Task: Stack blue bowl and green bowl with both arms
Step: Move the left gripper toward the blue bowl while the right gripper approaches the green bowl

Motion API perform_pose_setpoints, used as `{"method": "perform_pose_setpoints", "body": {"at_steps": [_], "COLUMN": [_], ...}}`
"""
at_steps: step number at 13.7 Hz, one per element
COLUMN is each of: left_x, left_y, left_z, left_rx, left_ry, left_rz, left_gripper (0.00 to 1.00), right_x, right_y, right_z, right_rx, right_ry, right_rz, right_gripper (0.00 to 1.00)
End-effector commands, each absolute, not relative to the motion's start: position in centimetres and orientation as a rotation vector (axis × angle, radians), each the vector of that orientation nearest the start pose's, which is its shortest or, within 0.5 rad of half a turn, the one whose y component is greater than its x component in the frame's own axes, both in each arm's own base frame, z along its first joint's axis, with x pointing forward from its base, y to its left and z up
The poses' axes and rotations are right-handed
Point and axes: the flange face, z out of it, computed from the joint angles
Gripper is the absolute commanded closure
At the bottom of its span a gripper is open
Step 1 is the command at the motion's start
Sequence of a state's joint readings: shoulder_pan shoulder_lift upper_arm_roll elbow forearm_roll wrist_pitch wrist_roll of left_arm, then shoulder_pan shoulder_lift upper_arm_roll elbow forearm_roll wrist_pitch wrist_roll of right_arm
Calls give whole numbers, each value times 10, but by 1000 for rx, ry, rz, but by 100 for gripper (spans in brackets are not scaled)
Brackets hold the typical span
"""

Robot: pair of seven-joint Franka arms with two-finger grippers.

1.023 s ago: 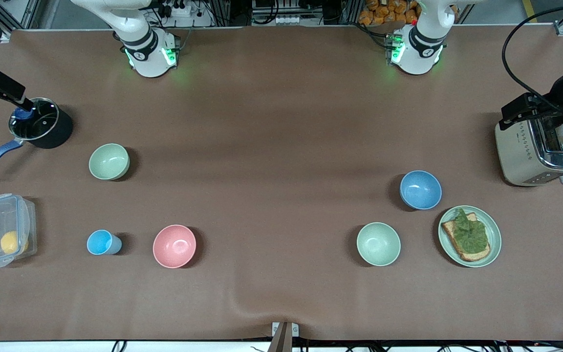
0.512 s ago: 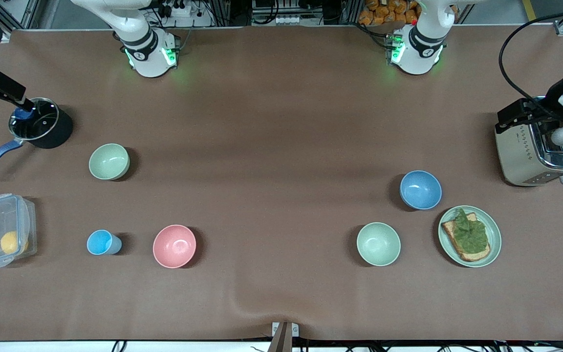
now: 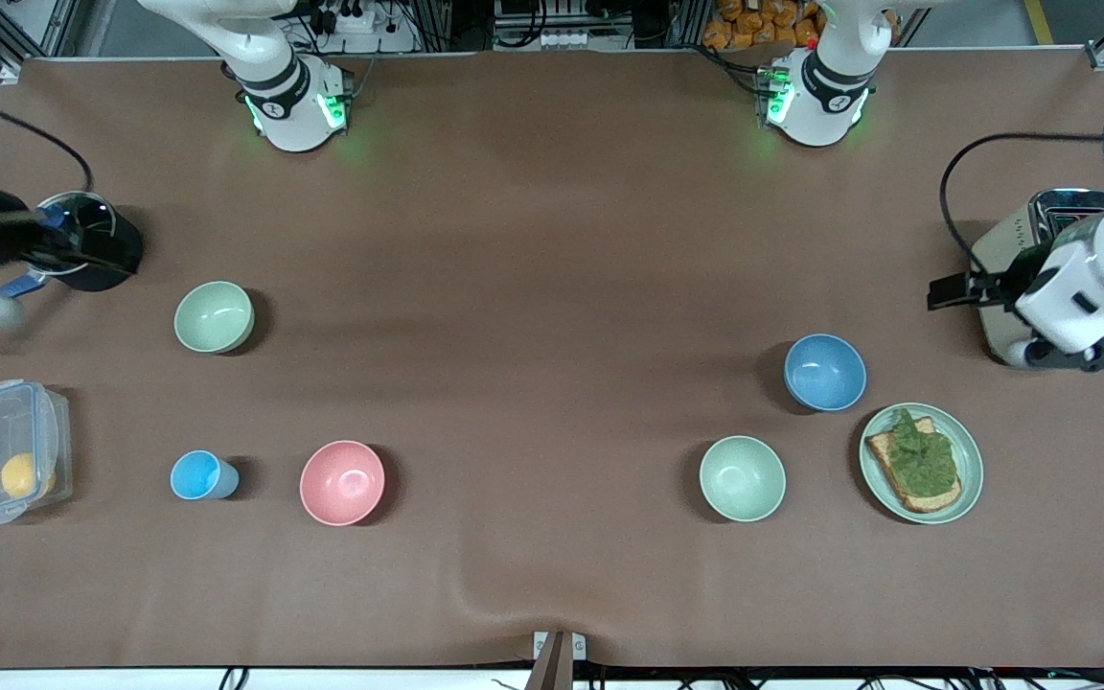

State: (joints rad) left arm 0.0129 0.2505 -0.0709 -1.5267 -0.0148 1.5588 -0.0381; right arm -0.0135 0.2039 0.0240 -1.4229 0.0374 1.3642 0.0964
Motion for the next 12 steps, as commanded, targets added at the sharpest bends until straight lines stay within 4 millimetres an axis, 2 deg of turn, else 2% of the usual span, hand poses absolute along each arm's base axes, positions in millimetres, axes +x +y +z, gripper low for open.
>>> {"method": "perform_pose_setpoints", "body": {"at_steps": [1,3,4,6,8,10,12], "left_x": [629,625,618,594,573,570,572], "left_y": [-32,-32,-33,-36,-37,-37,-35], "left_z": [467,439,428,397,371,353,325], "left_rx": [-3130,-3133,-3135,-3139,-3140,-3136,-3131], "left_ry": [46,49,46,37,-3,-2,-4], "left_rz": [325,316,297,234,169,209,266], "left_gripper": [0,0,0,0,0,0,0], "right_x": [602,599,596,592,590,587,584], "right_y": [-5,-3,-2,-14,-27,-31,-33], "right_z": [541,528,515,493,484,477,470], "right_rx": [-3085,-3068,-3064,-3058,-3042,-3036,-3035], "right_ry": [149,159,160,173,191,152,127], "right_rz": [464,527,578,632,655,655,642], "right_gripper": [0,0,0,0,0,0,0]}}
